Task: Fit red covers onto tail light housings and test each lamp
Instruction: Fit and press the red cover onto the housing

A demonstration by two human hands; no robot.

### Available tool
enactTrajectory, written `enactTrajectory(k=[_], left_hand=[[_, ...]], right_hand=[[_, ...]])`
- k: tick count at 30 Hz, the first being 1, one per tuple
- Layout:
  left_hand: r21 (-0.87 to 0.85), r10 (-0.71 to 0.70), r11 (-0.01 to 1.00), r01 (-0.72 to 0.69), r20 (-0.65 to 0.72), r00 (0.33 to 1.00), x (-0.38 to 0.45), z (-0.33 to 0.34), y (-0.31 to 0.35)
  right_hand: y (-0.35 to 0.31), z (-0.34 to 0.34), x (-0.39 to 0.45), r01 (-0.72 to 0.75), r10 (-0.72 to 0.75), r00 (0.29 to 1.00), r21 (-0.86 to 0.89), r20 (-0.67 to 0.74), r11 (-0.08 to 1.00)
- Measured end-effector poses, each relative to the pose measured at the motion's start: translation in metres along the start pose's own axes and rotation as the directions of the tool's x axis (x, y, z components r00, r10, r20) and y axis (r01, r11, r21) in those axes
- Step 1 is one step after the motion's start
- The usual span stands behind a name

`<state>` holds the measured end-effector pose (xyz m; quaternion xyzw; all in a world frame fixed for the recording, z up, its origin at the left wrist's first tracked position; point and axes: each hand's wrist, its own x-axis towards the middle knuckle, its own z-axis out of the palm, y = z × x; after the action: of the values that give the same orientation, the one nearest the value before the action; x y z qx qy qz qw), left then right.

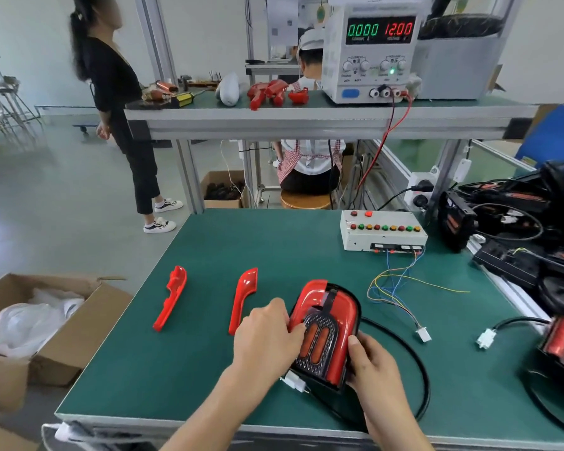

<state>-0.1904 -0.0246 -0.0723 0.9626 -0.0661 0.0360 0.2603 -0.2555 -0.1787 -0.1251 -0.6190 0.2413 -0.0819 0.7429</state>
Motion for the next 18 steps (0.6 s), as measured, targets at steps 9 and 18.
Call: enactTrajectory(k=[9, 18], left_hand=[[0.107, 0.245, 0.966, -0.236, -0.081, 0.966, -0.016, -0.005, -0.009], [0.122, 0.471, 0.878, -0.463, -0.391, 0.791, -0.022, 0.019, -0.029]], right_hand=[[0.004, -0.003, 0.002, 0.019, -0.019, 1.000, 0.037, -0.010, 0.999], [0.007, -0.004, 0.005, 0.030, -0.029, 0.999, 0.058, -0.020, 0.998]])
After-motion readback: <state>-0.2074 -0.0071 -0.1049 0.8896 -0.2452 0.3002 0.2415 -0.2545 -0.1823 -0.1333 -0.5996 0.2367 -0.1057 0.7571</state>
